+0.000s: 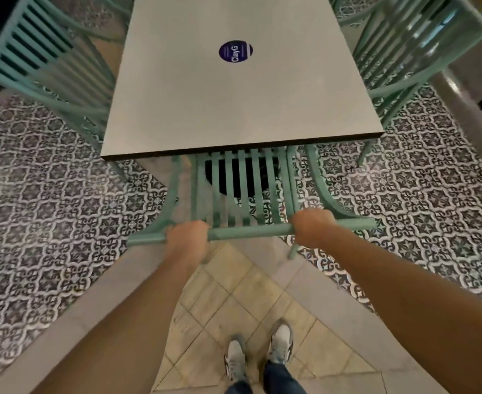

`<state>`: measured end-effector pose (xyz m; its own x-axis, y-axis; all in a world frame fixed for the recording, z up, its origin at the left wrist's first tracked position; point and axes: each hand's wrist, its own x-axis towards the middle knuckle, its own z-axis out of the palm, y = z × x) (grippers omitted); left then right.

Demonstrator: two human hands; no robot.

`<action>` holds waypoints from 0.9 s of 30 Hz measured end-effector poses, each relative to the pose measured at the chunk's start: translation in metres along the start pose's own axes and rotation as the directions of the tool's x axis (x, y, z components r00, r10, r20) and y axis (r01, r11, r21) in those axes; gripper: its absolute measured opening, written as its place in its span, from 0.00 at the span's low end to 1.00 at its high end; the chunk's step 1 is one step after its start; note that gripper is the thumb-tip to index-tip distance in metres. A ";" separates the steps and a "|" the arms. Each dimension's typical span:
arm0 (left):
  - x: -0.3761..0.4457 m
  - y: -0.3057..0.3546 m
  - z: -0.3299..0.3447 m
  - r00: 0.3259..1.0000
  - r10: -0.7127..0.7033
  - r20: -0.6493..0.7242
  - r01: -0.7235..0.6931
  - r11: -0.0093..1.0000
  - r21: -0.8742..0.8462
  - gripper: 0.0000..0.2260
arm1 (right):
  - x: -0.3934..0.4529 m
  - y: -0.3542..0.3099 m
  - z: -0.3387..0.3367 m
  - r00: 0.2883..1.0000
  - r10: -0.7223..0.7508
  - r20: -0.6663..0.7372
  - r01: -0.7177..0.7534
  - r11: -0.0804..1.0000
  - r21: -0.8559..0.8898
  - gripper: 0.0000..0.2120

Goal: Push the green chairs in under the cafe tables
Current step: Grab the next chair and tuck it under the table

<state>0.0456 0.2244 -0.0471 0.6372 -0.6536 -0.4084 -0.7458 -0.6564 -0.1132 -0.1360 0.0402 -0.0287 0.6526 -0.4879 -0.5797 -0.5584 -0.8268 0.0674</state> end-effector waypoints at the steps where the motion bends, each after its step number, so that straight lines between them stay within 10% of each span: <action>1: -0.002 0.001 -0.002 1.000 -0.002 -0.010 0.002 1.000 0.010 0.07 | -0.001 0.000 -0.001 1.000 0.005 0.003 -0.005 1.000 -0.004 0.09; 27: -0.172 0.021 0.063 0.996 -0.001 0.086 -0.002 0.999 0.035 0.11 | -0.146 -0.022 0.091 0.996 -0.038 0.076 0.039 0.999 -0.016 0.12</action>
<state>-0.0914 0.3470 -0.0365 0.6187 -0.6182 -0.4849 -0.7535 -0.6415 -0.1435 -0.2662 0.1552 -0.0194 0.6322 -0.4335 -0.6422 -0.5241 -0.8497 0.0577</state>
